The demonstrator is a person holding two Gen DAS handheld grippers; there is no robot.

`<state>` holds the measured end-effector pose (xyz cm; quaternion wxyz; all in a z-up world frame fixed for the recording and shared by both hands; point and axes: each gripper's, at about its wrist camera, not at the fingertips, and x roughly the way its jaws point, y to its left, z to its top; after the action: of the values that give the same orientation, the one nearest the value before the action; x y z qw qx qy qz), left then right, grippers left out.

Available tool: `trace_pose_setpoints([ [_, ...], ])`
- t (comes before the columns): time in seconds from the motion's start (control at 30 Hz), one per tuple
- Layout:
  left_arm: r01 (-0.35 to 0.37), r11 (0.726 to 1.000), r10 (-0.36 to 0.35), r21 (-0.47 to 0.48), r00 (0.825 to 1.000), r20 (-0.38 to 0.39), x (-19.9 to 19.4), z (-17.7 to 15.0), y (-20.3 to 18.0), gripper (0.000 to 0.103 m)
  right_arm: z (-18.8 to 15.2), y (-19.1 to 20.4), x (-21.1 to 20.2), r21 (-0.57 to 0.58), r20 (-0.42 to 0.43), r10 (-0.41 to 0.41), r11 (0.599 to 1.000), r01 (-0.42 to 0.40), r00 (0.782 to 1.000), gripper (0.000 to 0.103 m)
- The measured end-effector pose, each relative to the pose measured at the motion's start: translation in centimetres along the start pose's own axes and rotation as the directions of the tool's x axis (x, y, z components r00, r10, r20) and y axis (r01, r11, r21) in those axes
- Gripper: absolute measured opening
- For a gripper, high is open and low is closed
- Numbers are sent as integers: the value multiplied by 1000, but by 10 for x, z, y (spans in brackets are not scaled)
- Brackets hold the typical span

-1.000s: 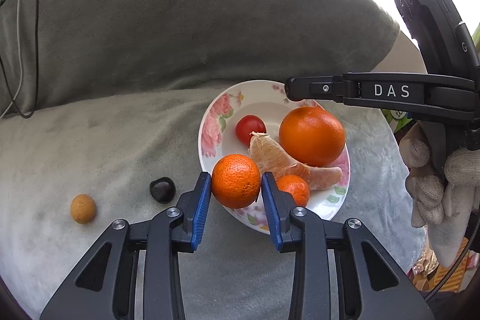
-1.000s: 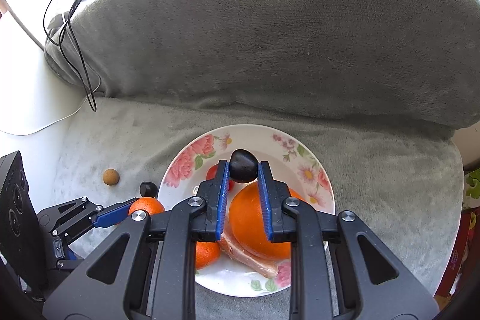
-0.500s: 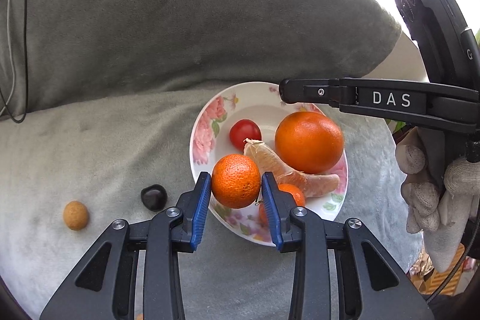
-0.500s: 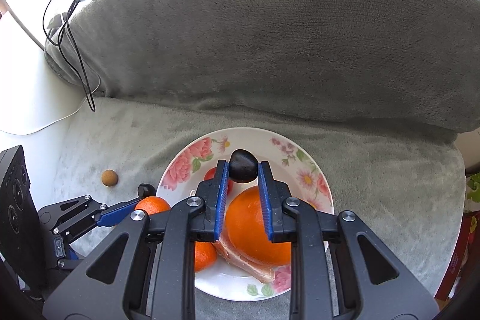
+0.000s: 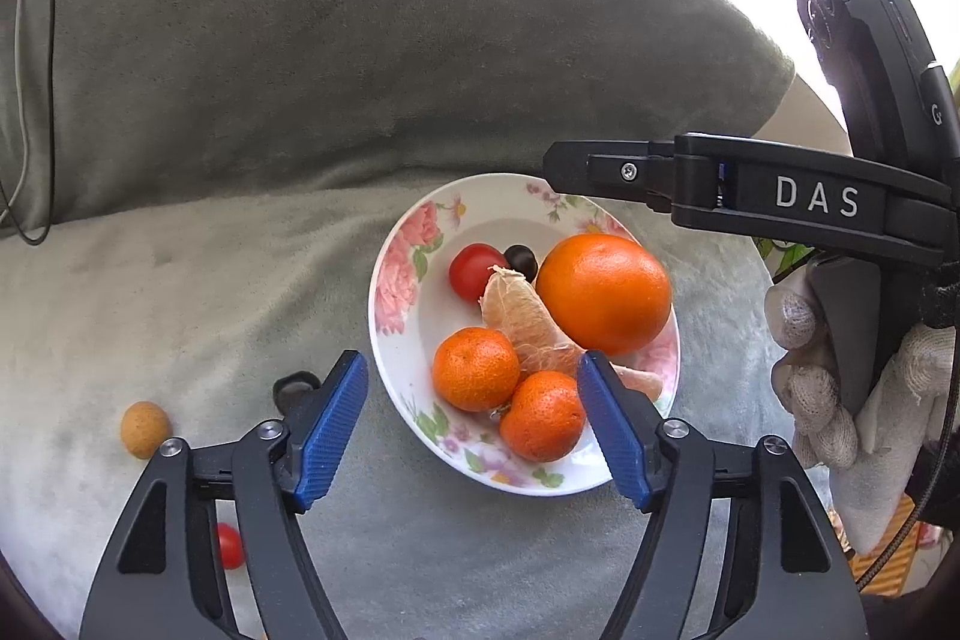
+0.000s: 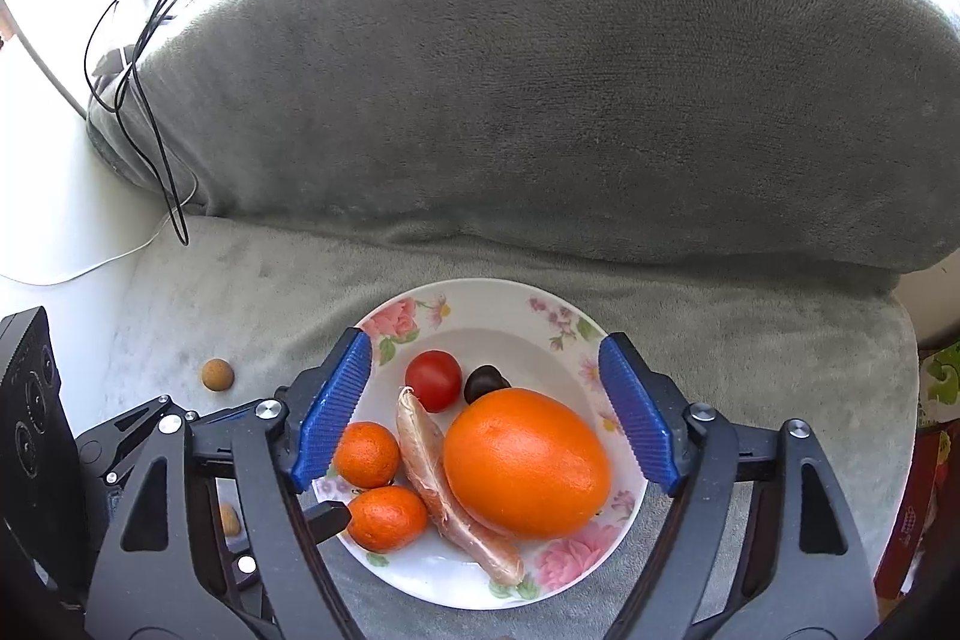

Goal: Organize fruits
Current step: 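Withdraw both grippers from the plate toward the remaining loose fruits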

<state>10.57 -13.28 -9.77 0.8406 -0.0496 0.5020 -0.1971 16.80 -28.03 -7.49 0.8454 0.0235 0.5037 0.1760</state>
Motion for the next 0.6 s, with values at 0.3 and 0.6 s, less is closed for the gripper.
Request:
trace_pose_setpoints([
  [0.3,-15,1000,15,-8,1000,7,-11,-5,7,72,-3,14,-3,-38,4,7,999,-7,1000,83],
  [0.6,-46,998,46,-33,999,18,-35,-22,31,72,-7,24,-13,-16,49,-3,1000,4,999,83],
])
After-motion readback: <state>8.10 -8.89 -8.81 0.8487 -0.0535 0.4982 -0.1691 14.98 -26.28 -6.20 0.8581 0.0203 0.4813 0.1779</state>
